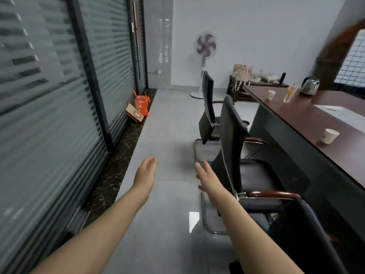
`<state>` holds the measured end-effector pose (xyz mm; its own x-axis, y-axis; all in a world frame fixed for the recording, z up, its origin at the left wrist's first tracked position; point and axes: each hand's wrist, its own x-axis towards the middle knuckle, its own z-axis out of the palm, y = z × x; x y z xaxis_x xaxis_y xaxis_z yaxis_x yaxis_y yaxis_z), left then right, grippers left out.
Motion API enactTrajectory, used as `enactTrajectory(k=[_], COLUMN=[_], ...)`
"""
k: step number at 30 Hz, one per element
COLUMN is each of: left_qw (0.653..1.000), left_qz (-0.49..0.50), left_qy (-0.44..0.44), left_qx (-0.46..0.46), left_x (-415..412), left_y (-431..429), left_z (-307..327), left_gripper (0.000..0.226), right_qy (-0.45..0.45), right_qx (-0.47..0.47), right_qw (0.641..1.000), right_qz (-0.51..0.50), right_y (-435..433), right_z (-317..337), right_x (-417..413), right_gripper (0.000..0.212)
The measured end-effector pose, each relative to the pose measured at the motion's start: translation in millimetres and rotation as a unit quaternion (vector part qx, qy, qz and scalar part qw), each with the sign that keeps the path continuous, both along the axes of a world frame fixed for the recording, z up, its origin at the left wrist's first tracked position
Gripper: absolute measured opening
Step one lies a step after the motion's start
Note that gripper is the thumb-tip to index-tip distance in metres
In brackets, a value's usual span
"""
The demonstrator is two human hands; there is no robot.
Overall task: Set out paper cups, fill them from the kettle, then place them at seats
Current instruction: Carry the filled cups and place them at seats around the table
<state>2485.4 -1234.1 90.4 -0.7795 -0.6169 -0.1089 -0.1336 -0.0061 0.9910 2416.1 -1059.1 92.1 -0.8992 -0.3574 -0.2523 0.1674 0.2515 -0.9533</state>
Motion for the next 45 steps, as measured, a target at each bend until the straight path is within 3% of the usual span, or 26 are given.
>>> enactTrajectory(k=[13, 17, 22, 29, 36, 45], left_qw=[1.000, 0.999, 0.997, 0.997, 0.999, 1.000], left_qz=[0.009, -0.017, -0.058, -0.072, -0.042, -0.005], left_qy=[0.009, -0.016, -0.032, -0.010, 0.003, 0.021], left_qx=[0.027, 0.046, 0.044, 0.030, 0.019, 0.011], left_x=[-261.2, -356.6, -455.7, -608.2, -781.3, -947.1], left_y=[-184.6, -250.9, -303.1, -357.1, -426.1, -496.7], left_z=[2.4, 17.8, 42.3, 33.4, 32.9, 34.4], left_gripper=[0.041, 0.027, 0.044, 0.042, 0.018, 0.013], right_qy=[-0.003, -0.003, 0.001, -0.004, -0.028, 0.012], right_qx=[0.001, 0.033, 0.048, 0.026, 0.034, 0.019], right_qw=[1.000, 0.999, 0.998, 0.998, 0.998, 0.999], right_qz=[-0.008, -0.017, -0.026, -0.059, -0.042, -0.040], right_y=[-177.4, -233.1, -281.7, -346.4, -406.6, -476.9], right_z=[-7.1, 2.9, 22.6, 9.7, 6.2, 30.6], right_x=[-257.8, -351.3, -451.3, -604.7, -777.8, -959.7], right_gripper=[0.058, 0.052, 0.049, 0.053, 0.058, 0.053])
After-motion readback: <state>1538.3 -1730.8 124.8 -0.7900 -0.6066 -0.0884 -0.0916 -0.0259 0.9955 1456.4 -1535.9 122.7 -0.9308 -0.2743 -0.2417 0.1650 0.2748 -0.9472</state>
